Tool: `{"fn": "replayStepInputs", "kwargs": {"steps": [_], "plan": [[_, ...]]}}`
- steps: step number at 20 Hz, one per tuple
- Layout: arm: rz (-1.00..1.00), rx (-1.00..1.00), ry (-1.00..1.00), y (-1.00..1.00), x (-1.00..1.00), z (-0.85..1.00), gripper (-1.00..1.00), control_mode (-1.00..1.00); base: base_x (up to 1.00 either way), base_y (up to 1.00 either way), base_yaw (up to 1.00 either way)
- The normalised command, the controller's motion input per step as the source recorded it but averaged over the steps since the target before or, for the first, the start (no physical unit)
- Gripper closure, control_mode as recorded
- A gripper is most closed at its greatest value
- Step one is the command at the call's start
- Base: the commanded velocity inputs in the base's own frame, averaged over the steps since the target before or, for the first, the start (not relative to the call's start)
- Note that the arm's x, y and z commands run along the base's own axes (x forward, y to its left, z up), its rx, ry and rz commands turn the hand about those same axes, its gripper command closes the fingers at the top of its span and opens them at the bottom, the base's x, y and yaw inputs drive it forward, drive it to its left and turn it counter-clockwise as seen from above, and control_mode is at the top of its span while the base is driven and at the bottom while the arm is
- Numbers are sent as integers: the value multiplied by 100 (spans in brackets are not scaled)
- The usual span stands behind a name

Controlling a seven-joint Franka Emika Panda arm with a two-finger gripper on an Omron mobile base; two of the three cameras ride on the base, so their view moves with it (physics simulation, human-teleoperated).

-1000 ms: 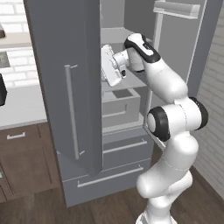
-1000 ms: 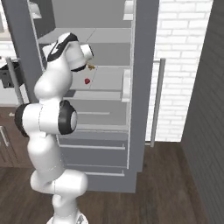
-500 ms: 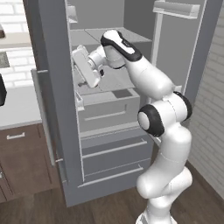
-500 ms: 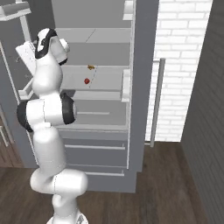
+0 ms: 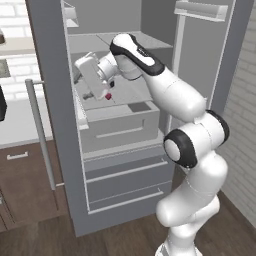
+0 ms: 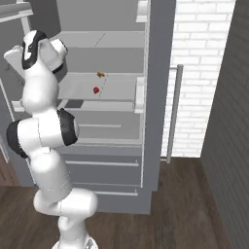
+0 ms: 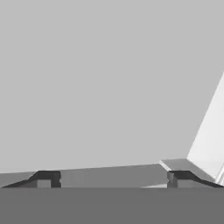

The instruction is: Take the strawberry from the fridge and place it on top of the pancake, located on the dining counter.

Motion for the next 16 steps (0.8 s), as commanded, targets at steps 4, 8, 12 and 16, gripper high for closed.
{"fn": "replayStepInputs", "kwargs": {"steps": [4, 8, 12, 16], "plan": [[-12, -4, -26, -88, -15, 0, -100, -100, 0, 0, 0], [-3, -26, -20, -100, 0, -16, -100, -100, 0, 0, 0], [-1, -27, -12, -89, 14, -16, -100, -100, 0, 0, 0], [0, -21, -7, -82, 36, -15, -100, -100, 0, 0, 0]]}}
